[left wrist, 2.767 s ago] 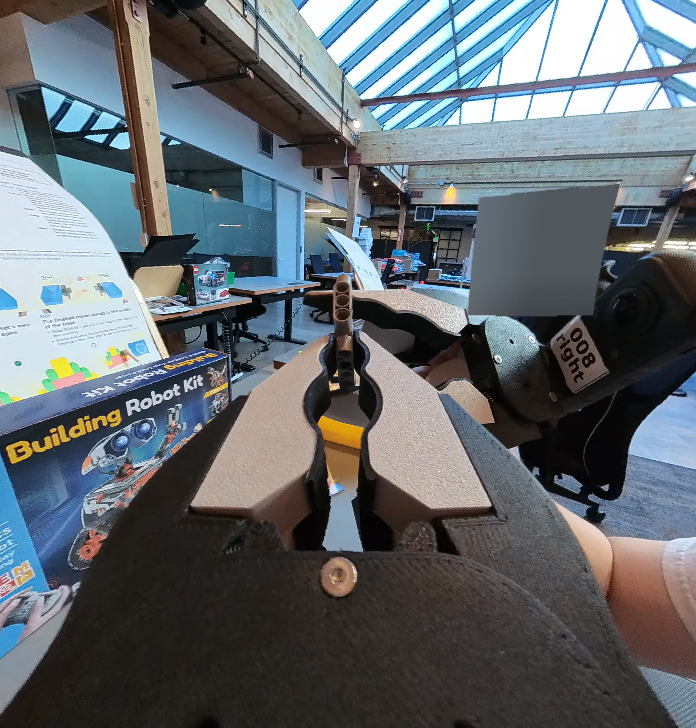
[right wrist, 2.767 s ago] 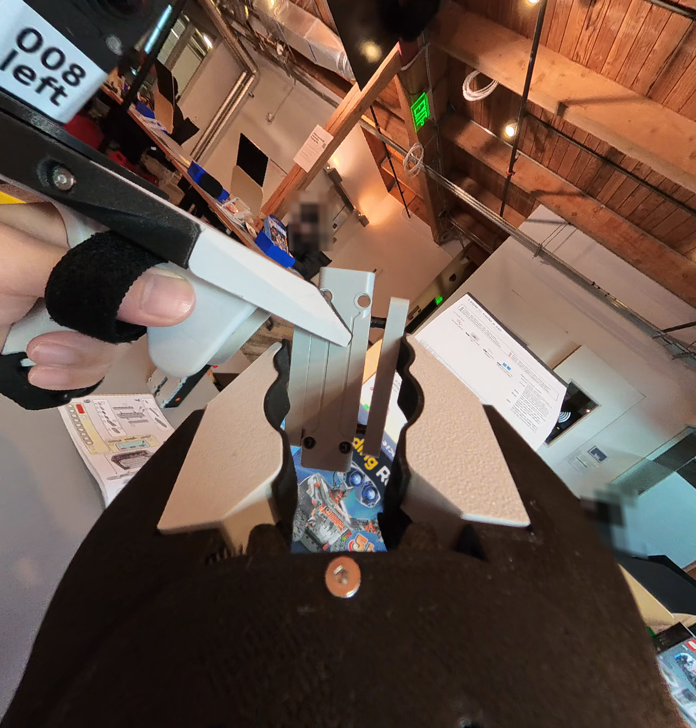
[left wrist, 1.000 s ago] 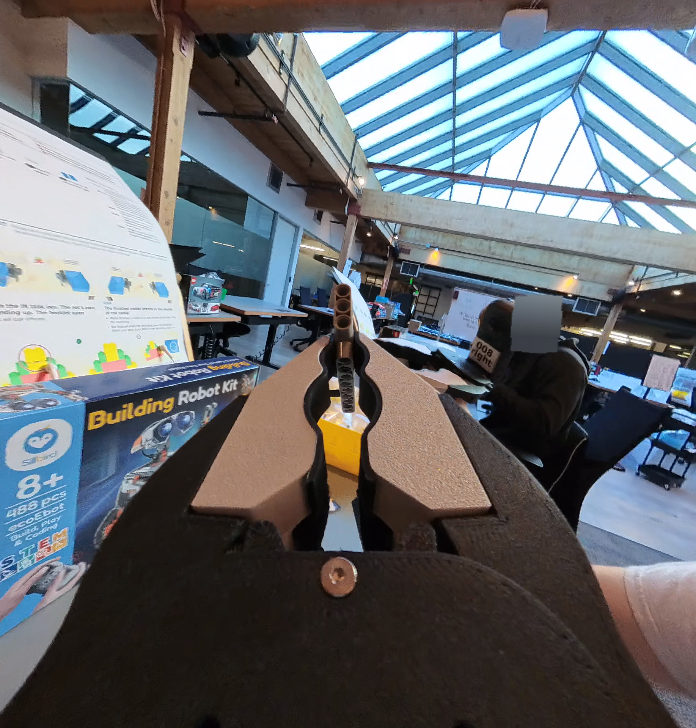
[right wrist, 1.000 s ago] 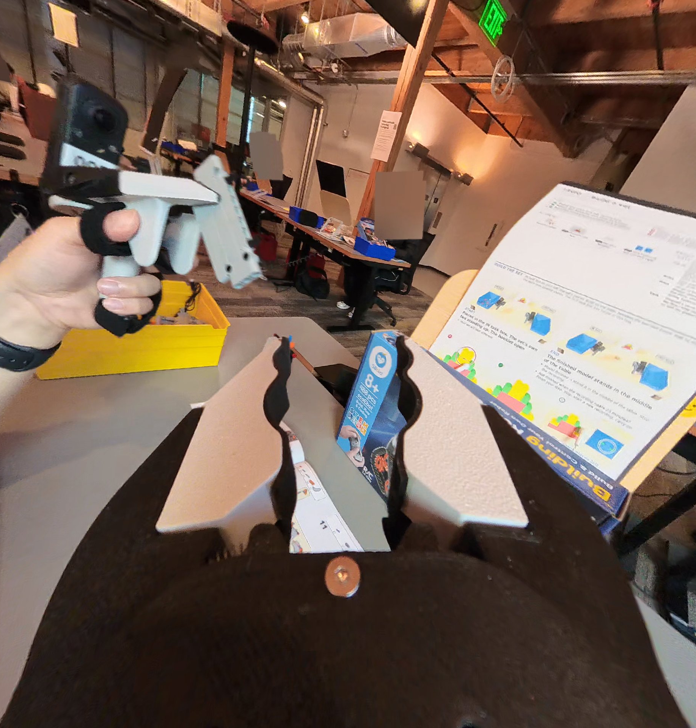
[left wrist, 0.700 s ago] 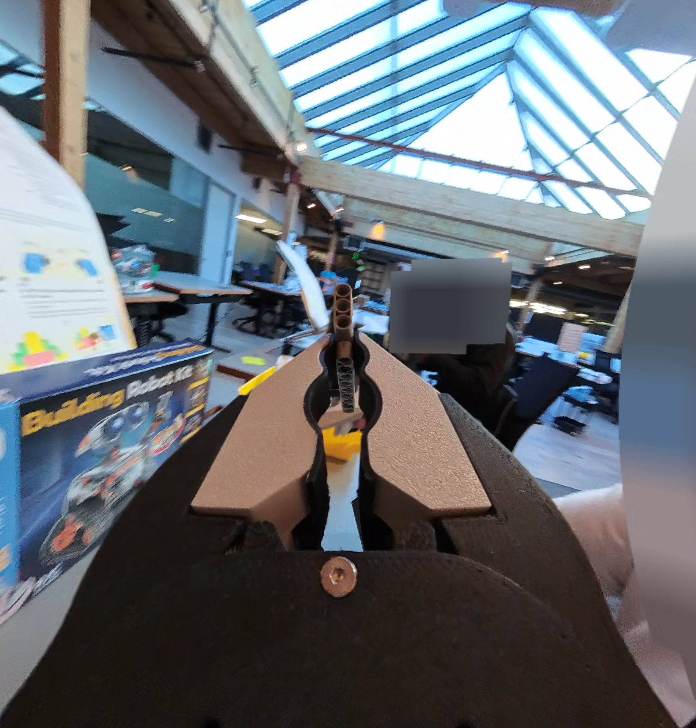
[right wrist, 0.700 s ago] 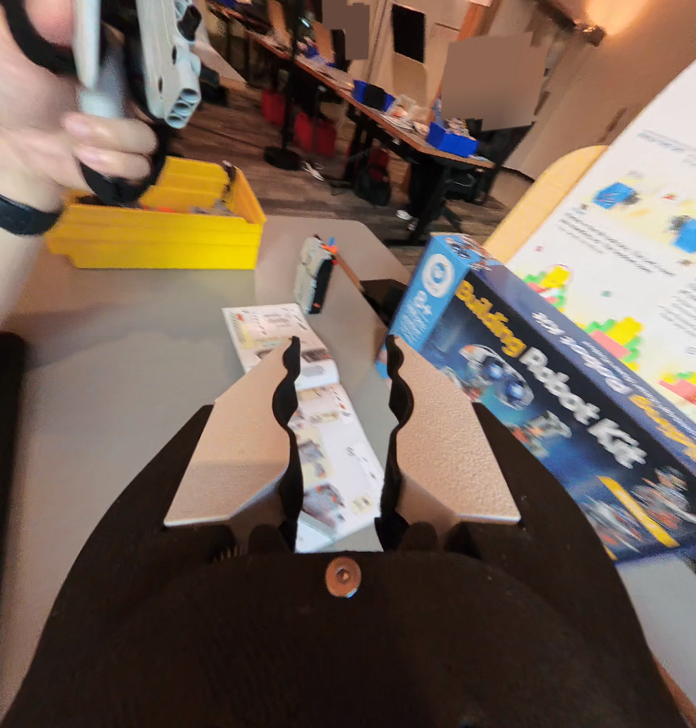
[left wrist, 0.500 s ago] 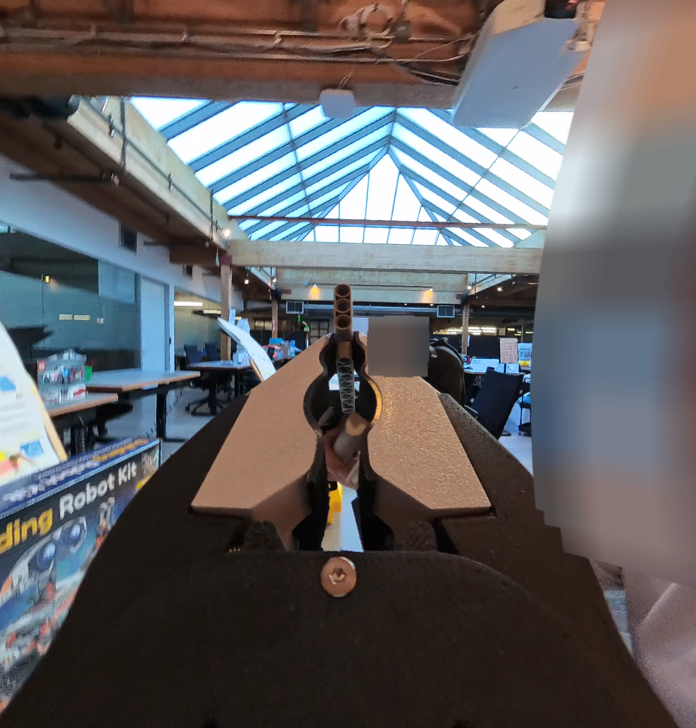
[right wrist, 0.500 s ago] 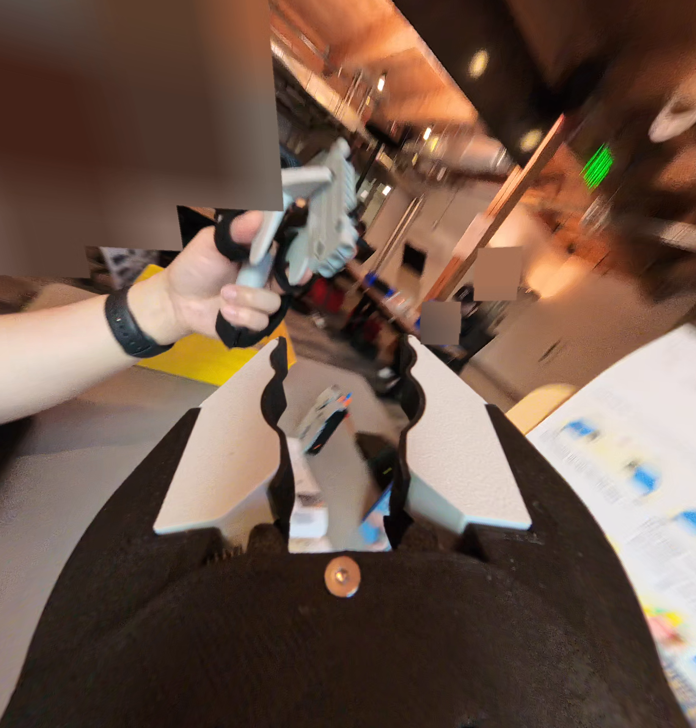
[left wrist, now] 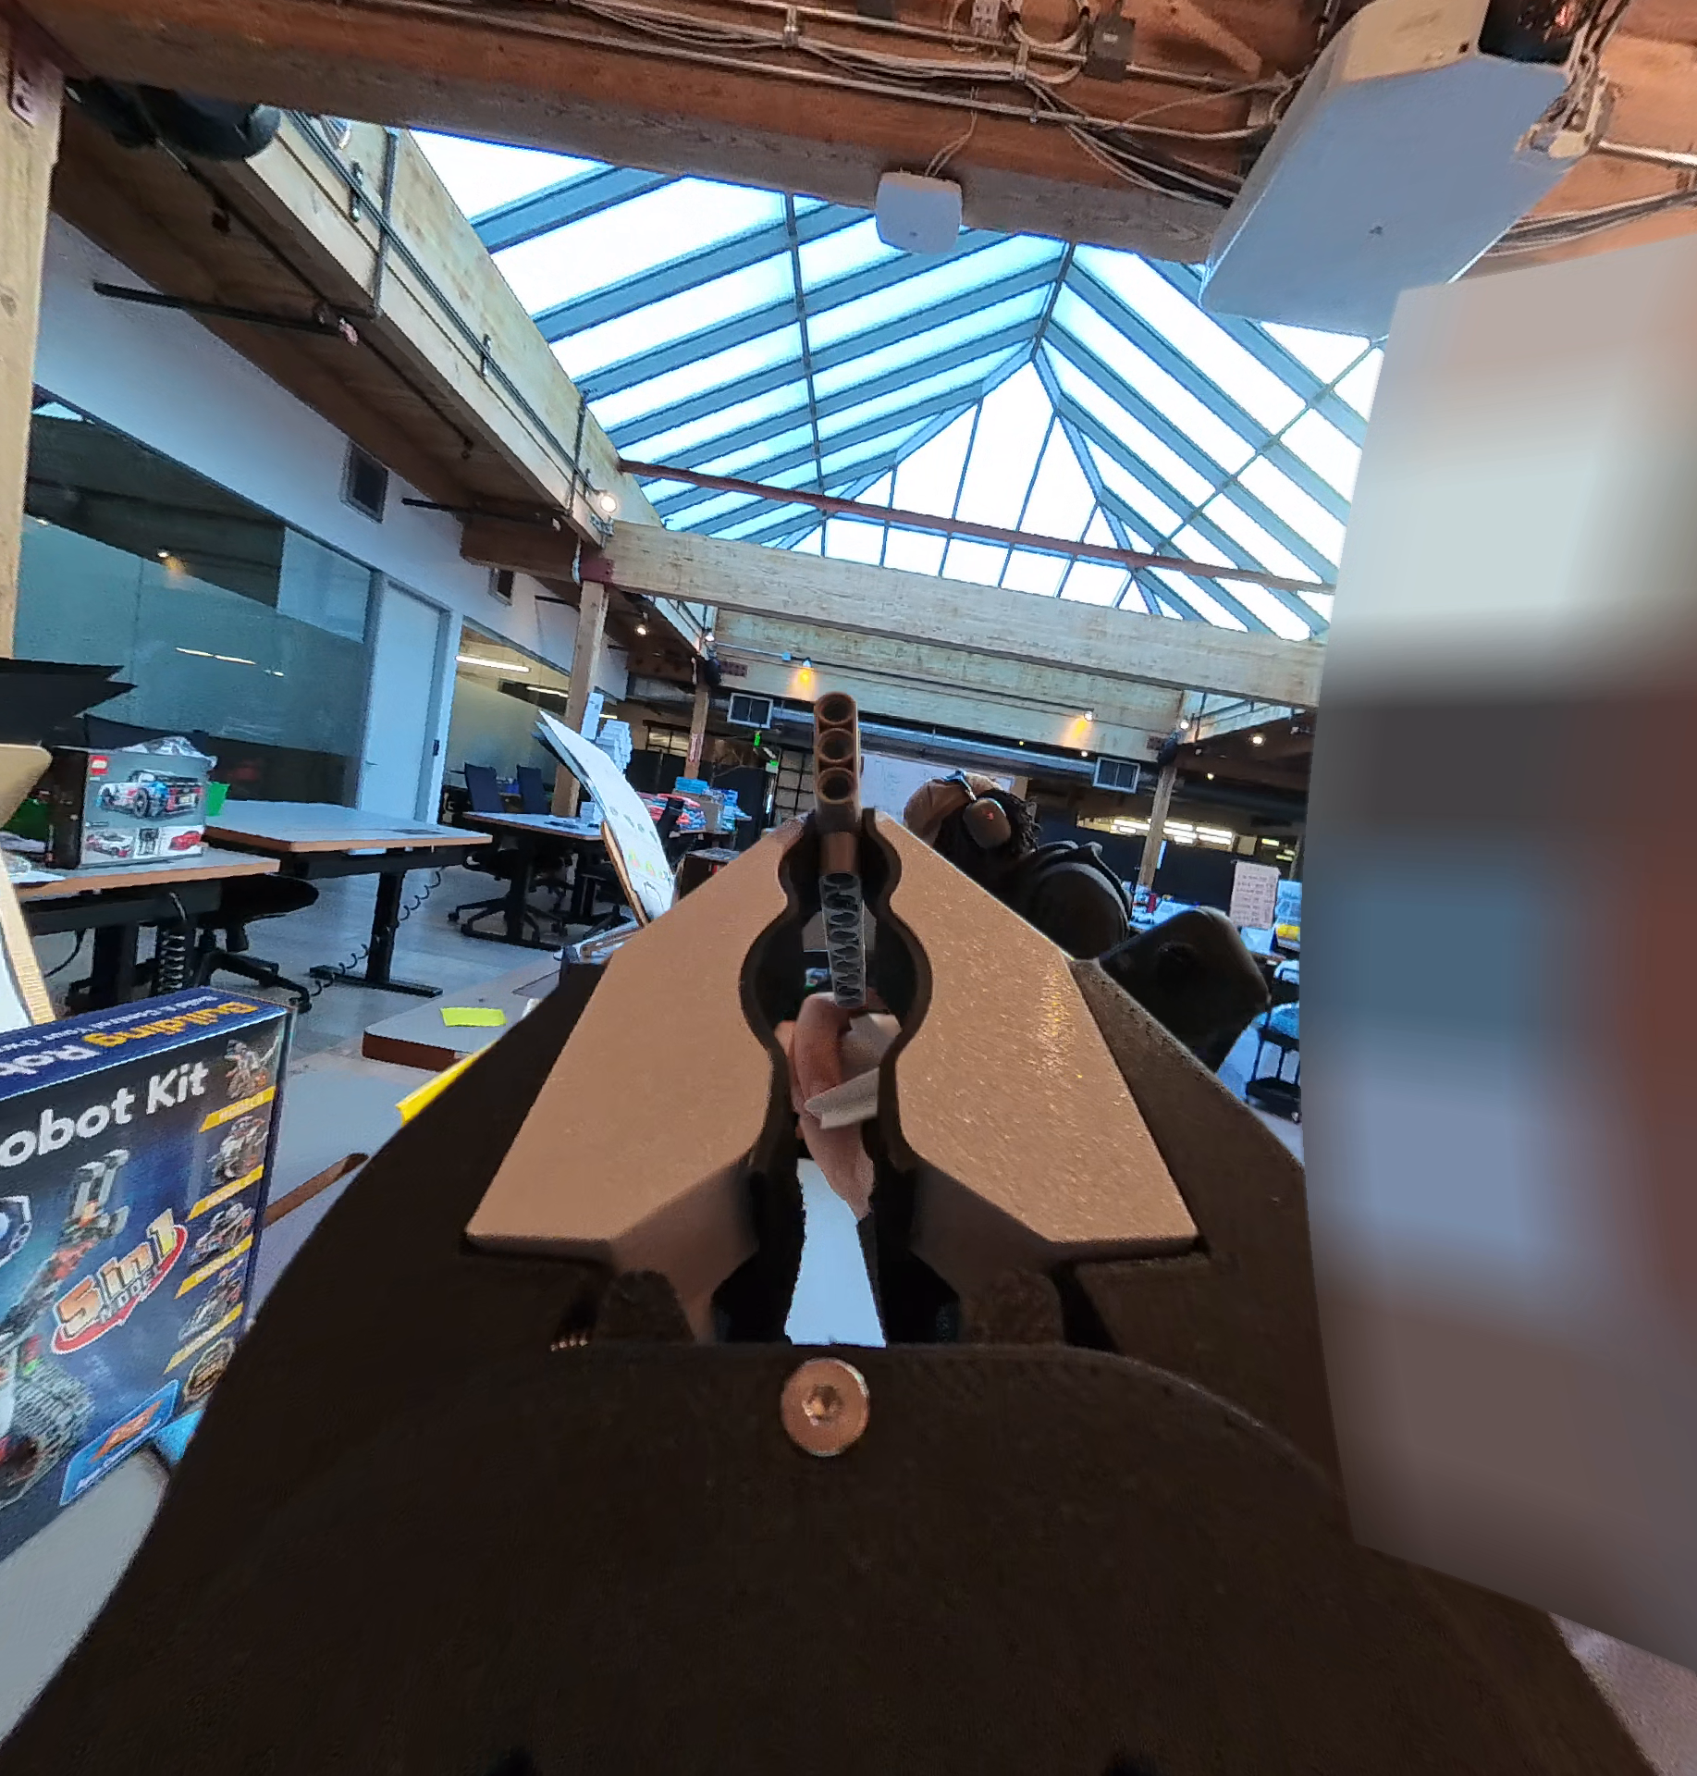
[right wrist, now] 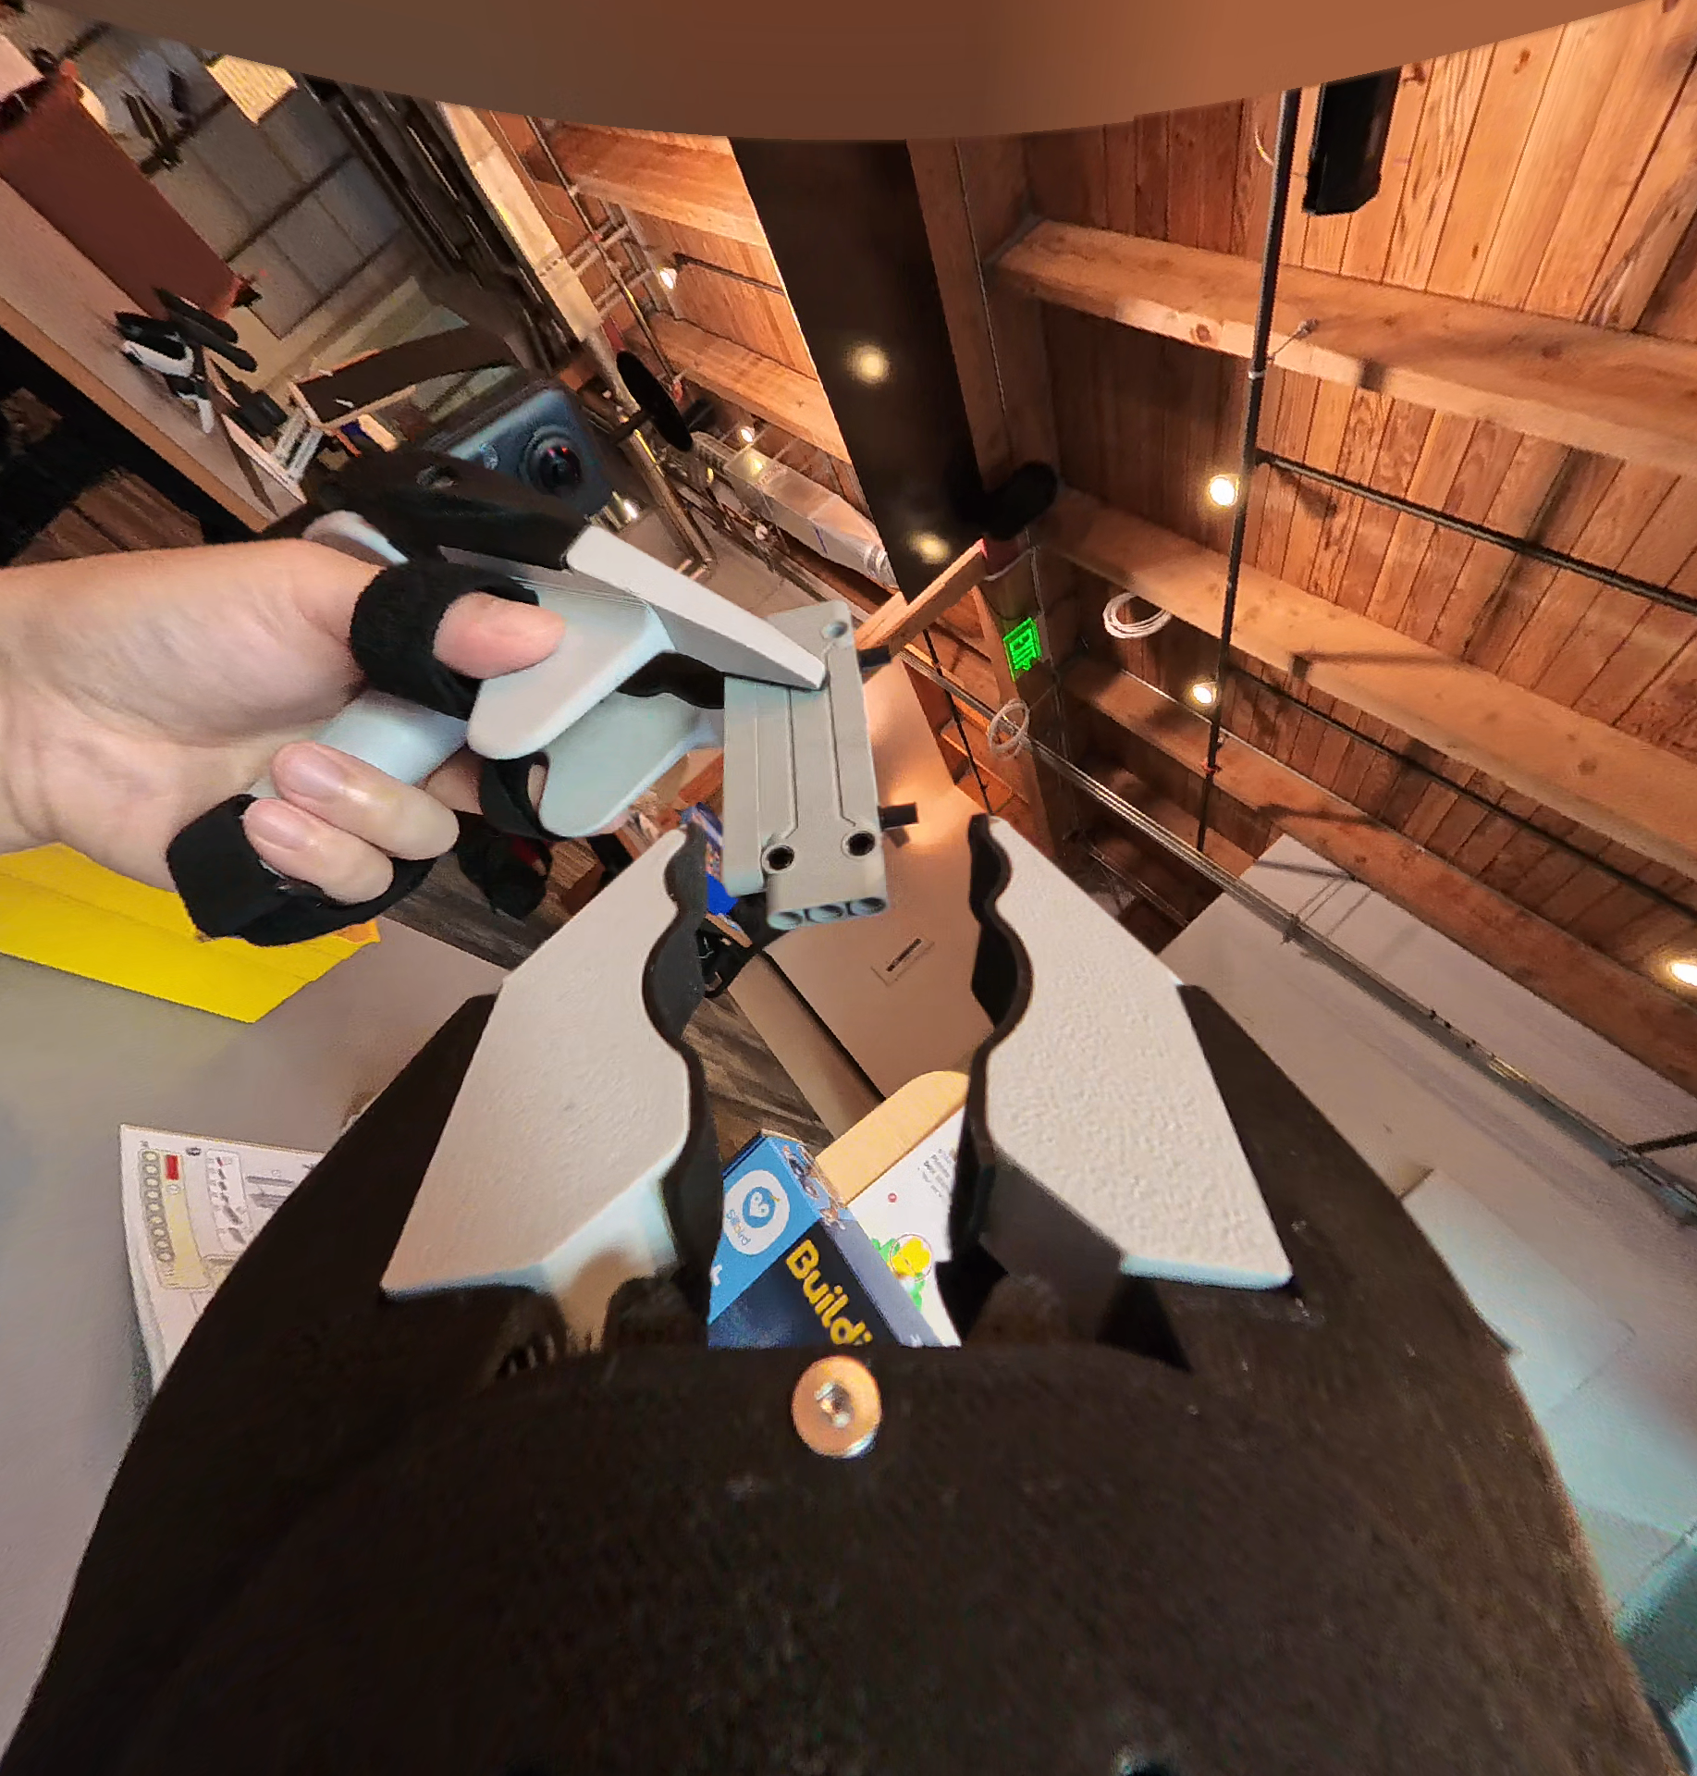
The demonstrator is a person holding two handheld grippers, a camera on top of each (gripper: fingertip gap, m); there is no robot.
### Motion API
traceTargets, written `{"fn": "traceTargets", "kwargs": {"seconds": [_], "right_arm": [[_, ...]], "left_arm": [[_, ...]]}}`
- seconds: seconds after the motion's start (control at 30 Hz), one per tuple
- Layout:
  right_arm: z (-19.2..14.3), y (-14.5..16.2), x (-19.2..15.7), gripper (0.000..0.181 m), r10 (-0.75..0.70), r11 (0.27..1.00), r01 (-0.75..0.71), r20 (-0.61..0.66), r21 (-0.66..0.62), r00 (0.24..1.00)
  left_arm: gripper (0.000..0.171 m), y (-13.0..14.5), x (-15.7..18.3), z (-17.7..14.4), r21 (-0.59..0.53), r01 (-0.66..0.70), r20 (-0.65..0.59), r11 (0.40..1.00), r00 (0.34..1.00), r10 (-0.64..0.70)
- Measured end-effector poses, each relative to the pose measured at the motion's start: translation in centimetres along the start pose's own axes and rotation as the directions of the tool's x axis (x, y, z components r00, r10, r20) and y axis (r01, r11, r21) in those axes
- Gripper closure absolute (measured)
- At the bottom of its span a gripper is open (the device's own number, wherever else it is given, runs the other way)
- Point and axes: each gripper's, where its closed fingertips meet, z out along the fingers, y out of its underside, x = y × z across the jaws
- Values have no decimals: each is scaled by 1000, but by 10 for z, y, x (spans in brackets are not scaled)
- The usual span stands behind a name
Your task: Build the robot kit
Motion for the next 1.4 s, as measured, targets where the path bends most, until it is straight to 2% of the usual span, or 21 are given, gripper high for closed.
{"fn": "traceTargets", "kwargs": {"seconds": [0.1, 0.23, 0.37, 0.5, 0.53, 0.57, 0.6, 0.63, 0.67, 0.7, 0.77, 0.83, 0.9, 0.97, 1.03, 1.3, 1.33, 1.4], "right_arm": [[-4, -4, -3, 142, -15, 999, 14, 17, 32, 1000], [-3, -2, -1, 142, 22, 1000, -23, 19, 21, 1000], [1, 6, 3, 142, 76, 996, -74, -59, 39, 995], [9, 26, 1, 143, 126, 992, -127, -102, 2, 987], [11, 28, -2, 142, 134, 991, -134, -92, 8, 987], [12, 27, -9, 142, 152, 988, -152, -27, 24, 988], [13, 31, -20, 130, 171, 985, -172, 82, 5, 982], [8, 39, -33, 130, 191, 982, -188, 221, -34, 956], [-2, 56, -46, 131, 254, 967, -225, 356, -123, 899], [-17, 82, -56, 140, 371, 923, -268, 451, -277, 812], [-53, 145, -78, 153, 571, 788, -244, 522, -566, 634], [-79, 209, -101, 162, 652, 690, -123, 538, -714, 535], [-101, 257, -129, 163, 699, 605, 30, 549, -795, 457], [-121, 284, -150, 162, 633, 606, 243, 644, -758, 430], [-129, 295, -162, 159, 579, 618, 357, 713, -700, 396], [-149, 313, -183, 163, 673, 542, 412, 672, -733, 310], [-149, 315, -182, 172, 665, 535, 420, 672, -733, 325], [-141, 316, -177, 174, 633, 529, 401, 663, -748, 400]], "left_arm": [[167, 2, 3, 2, -2, -8, -7, 1000, 1000, 8], [167, 1, 3, 3, 13, -23, -23, 1000, 999, 23], [165, -1, -6, 4, 84, 6, -4, 996, 1000, -6], [163, 10, -19, 9, 52, 27, 44, 998, 999, -29], [166, 10, -25, 7, 53, 2, 78, 999, 997, -6], [167, 7, -29, 3, 57, -39, 104, 998, 994, 33], [167, 5, -32, -1, 47, -52, 116, 998, 992, 46], [167, 4, -37, -6, 17, -61, 132, 998, 990, 58], [167, 3, -43, -12, -20, -77, 154, 997, 985, 79], [167, 3, -50, -18, -65, -91, 179, 994, 979, 101], [167, 4, -61, -32, -150, -98, 212, 984, 969, 129], [167, 1, -66, -43, -175, -85, 223, 981, 967, 124], [167, -5, -67, -49, -153, -66, 215, 986, 972, 99], [167, -4, -66, -51, -164, -51, 202, 985, 976, 84], [167, -3, -68, -52, -178, -60, 209, 982, 973, 97], [167, 2, -71, -49, -193, -50, 195, 980, 977, 88], [167, 2, -71, -50, -189, -44, 194, 981, 978, 82], [167, 2, -71, -50, -186, -38, 194, 982, 978, 75]]}}
